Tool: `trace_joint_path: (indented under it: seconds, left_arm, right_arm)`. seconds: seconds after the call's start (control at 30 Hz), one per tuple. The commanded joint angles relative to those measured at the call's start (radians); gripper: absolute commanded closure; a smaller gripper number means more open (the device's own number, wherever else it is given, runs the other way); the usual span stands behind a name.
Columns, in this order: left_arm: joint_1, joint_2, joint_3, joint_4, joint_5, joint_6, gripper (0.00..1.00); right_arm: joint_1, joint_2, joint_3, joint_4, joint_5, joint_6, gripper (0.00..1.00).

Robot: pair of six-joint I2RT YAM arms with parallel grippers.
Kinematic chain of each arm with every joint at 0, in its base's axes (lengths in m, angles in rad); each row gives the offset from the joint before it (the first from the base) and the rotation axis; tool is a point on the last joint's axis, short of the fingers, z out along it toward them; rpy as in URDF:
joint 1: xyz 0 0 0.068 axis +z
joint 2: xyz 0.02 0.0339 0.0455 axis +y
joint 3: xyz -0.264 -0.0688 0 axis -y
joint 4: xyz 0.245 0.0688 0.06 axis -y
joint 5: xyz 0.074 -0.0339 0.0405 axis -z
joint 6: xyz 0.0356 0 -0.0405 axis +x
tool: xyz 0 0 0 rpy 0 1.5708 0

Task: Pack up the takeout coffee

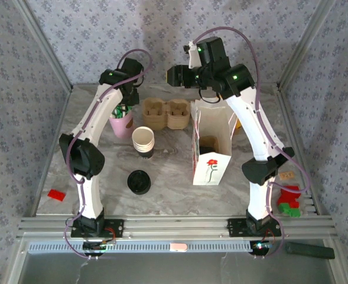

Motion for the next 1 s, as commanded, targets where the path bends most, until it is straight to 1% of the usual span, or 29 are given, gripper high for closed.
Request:
trace_joint_path:
  seconds: [0.0,0.33,0.4,0.5,0.6,0.67,0.73,0.97]
  left_arm:
    - [0.005,0.009,-0.008,-0.008,0.008,-0.014,0.78]
    - [0.007,0.004,-0.011,-0.022,-0.006,-0.016,0.85]
    - [0.006,-0.003,-0.015,-0.026,-0.009,-0.017,0.89]
    - [0.007,-0.018,-0.023,-0.026,-0.014,-0.017,0.92]
    - [0.006,-0.034,-0.026,-0.027,-0.016,-0.016,0.92]
    - [0.007,-0.045,-0.029,-0.031,-0.016,-0.014,0.9]
    - [0.006,-0.056,-0.034,-0.032,-0.02,-0.013,0.85]
    - [0.006,-0.075,-0.046,-0.032,-0.024,-0.01,0.81]
  right_arm:
    - [-0.006,-0.036,-0.004,-0.009,-0.005,-0.013,0.4]
    - [-0.005,-0.037,-0.009,-0.009,0.003,-0.013,0.4]
    - [-0.006,-0.037,-0.009,-0.009,0.003,-0.014,0.4]
    - [-0.006,-0.039,-0.012,-0.009,0.004,-0.013,0.4]
    - [-0.005,-0.042,-0.015,-0.007,0.004,-0.014,0.4]
    - [-0.004,-0.043,-0.017,-0.006,0.006,-0.013,0.4]
    - [-0.004,-0.046,-0.022,-0.002,0.006,-0.012,0.4]
    - [-0.002,-0.058,-0.042,0.01,0.01,-0.012,0.4]
